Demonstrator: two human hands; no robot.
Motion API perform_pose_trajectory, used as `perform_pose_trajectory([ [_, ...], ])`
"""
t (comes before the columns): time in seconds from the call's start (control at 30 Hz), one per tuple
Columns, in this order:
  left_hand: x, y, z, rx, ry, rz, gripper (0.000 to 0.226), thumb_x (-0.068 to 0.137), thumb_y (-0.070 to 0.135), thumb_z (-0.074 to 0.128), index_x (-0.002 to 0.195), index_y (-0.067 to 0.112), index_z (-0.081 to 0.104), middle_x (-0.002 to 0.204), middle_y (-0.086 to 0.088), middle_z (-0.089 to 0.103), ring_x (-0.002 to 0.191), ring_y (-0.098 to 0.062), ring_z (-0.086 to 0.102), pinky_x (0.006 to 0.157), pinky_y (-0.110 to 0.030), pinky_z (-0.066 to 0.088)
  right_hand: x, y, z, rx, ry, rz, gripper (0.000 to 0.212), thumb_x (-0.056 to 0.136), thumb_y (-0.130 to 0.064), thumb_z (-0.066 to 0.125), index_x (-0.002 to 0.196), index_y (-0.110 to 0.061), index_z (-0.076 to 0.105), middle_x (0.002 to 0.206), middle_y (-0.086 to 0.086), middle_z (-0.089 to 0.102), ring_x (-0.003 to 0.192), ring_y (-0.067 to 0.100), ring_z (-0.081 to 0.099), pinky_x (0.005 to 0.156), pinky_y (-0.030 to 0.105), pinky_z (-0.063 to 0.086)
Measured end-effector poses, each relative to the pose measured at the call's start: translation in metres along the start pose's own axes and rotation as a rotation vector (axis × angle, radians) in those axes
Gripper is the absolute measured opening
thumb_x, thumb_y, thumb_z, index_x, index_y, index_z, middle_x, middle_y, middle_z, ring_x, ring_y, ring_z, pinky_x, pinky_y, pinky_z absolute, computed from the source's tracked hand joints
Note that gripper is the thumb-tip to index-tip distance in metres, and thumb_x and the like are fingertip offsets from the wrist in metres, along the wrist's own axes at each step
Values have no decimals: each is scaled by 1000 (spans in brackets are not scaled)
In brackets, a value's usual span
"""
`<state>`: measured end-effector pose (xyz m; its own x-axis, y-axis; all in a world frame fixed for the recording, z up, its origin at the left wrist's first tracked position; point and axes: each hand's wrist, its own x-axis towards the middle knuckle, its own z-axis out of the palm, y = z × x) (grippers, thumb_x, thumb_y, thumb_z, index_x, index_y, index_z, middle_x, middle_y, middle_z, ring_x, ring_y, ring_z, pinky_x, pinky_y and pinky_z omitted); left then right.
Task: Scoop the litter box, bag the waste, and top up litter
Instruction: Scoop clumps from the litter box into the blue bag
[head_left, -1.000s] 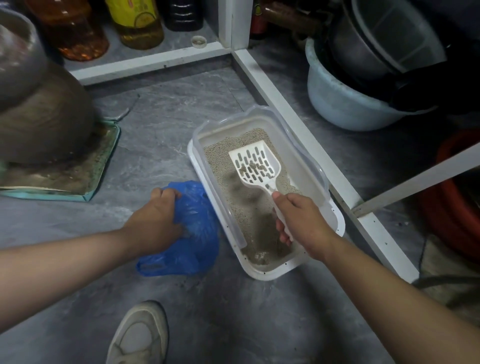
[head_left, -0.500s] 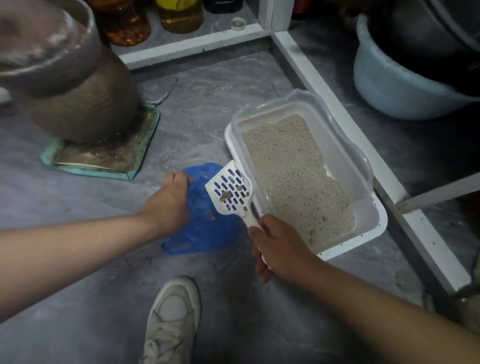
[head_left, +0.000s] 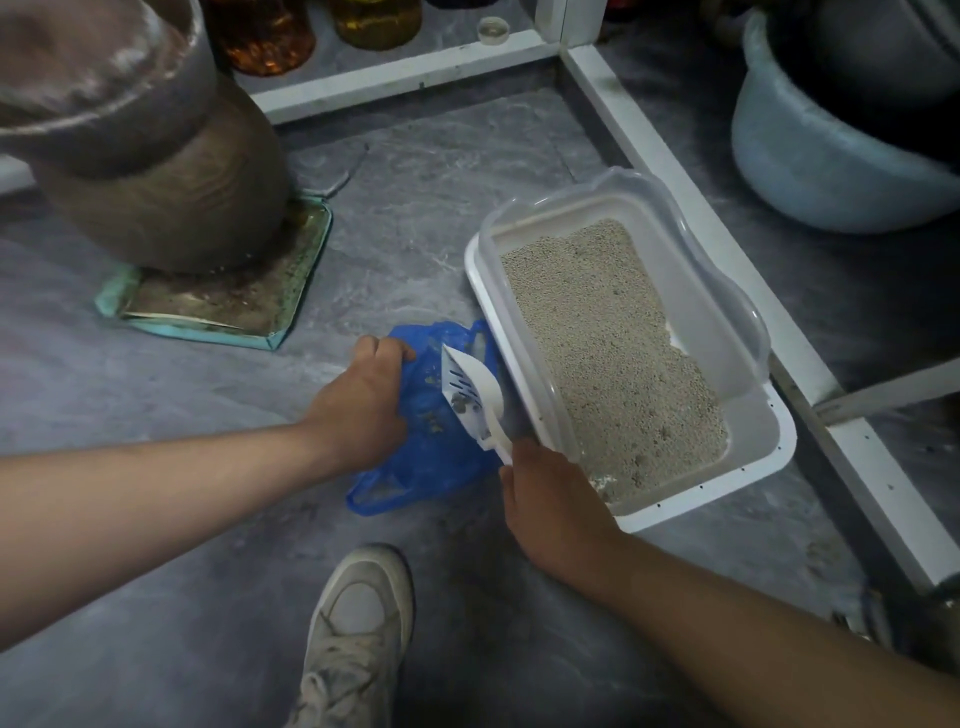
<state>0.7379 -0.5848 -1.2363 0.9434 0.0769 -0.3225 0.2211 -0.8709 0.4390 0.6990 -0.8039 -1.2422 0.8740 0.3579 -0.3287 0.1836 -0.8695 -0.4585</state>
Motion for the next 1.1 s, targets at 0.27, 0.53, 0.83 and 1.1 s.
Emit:
perform_pose_trajectory([
  [0.27, 2, 0, 2, 24, -16, 8, 59, 77, 4, 64, 127, 23, 39, 117, 5, 31, 81, -23, 58, 70, -39, 50, -2, 3, 0, -125, -51, -4, 18, 102, -16, 47, 117, -10, 56, 112, 7, 70, 103, 23, 70, 85, 28, 52],
  [0.53, 2, -1, 4, 30, -26, -2, 59, 77, 4, 65, 127, 22, 39, 117, 4, 31, 82, -23, 58, 67, -33, 43, -4, 6, -1, -164, -122, 6, 23, 100, -10, 47, 122, -7, 53, 117, 11, 68, 107, 27, 68, 88, 32, 52],
  [0.83, 4, 3, 6, 17, -34, 4, 59, 76, 6, 65, 127, 23, 40, 121, 2, 34, 87, -23, 58, 74, -37, 49, -7, 5, -9, -232, -119, -55, 24, 101, -10, 43, 124, -7, 51, 117, 10, 65, 107, 26, 68, 85, 32, 53],
  [1.1, 4, 4, 6, 28, -45, -4, 61, 77, 6, 66, 130, 20, 39, 121, 1, 33, 88, -23, 56, 73, -34, 44, -3, 11, -8, -229, -97, -50, 24, 102, -11, 45, 125, -9, 54, 118, 9, 67, 106, 28, 69, 88, 36, 55],
])
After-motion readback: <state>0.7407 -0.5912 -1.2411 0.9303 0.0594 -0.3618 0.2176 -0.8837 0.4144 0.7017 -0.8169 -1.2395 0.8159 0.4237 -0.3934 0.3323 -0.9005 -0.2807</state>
